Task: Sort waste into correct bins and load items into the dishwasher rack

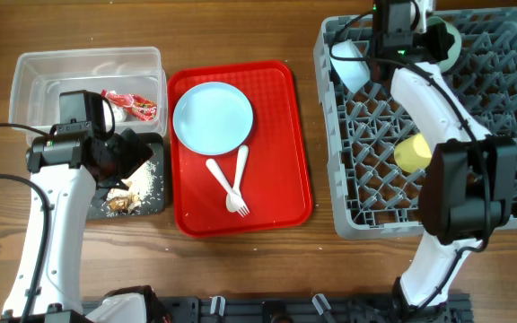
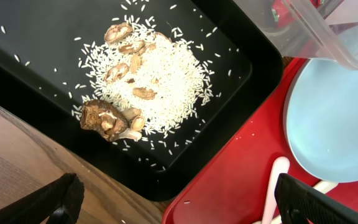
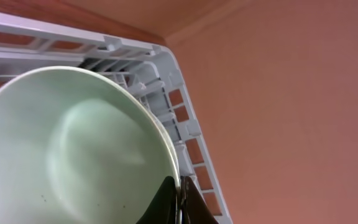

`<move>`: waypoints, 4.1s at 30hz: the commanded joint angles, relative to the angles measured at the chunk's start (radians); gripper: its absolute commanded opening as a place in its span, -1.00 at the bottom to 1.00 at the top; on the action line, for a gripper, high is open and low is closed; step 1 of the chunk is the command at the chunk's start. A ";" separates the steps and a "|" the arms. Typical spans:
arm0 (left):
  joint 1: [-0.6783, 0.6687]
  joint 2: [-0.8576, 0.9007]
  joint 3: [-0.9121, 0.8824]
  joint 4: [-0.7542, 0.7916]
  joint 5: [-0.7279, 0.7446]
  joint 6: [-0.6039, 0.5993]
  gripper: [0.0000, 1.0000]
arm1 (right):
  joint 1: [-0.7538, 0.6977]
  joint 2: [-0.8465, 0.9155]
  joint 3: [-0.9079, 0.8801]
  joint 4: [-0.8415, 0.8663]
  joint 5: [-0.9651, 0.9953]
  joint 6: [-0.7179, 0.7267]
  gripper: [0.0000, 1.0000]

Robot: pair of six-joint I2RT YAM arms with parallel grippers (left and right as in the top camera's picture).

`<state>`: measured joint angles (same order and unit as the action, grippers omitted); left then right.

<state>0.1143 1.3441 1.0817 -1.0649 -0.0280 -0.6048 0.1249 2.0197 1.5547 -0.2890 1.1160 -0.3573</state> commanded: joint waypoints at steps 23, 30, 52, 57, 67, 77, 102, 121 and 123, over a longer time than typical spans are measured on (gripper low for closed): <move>0.005 -0.015 0.000 0.017 0.005 -0.006 1.00 | 0.127 -0.065 0.001 -0.188 -0.286 0.264 0.04; 0.005 -0.015 0.000 0.017 0.005 -0.006 1.00 | 0.128 -0.360 0.001 -0.450 -1.239 0.453 0.37; 0.209 -0.015 0.000 -0.073 -0.059 0.002 1.00 | 0.799 0.014 -0.117 -0.398 -1.132 0.435 0.34; 0.209 -0.015 0.000 -0.072 -0.059 0.002 1.00 | 0.799 0.086 -0.117 -0.368 -1.147 0.465 0.27; 0.209 -0.015 0.000 -0.073 -0.059 0.002 1.00 | 0.757 0.044 -0.109 -0.513 -1.023 0.596 -0.91; 0.209 -0.015 0.000 -0.072 -0.060 0.002 1.00 | 0.423 -0.377 -0.102 -0.692 -0.914 0.623 -0.91; 0.209 -0.015 0.000 -0.065 -0.059 0.002 1.00 | 0.227 -0.543 -0.313 -0.478 -1.374 0.595 -0.11; 0.209 -0.015 0.000 -0.065 -0.059 0.002 1.00 | 0.647 -0.028 -0.324 -0.404 -1.125 1.074 -0.83; 0.209 -0.015 0.000 -0.065 -0.059 0.002 1.00 | 0.626 -0.051 -0.324 -0.439 -1.097 1.061 -0.91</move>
<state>0.3183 1.3434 1.0817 -1.1297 -0.0780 -0.6044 0.7757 1.9575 1.2465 -0.6933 -0.0490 0.6910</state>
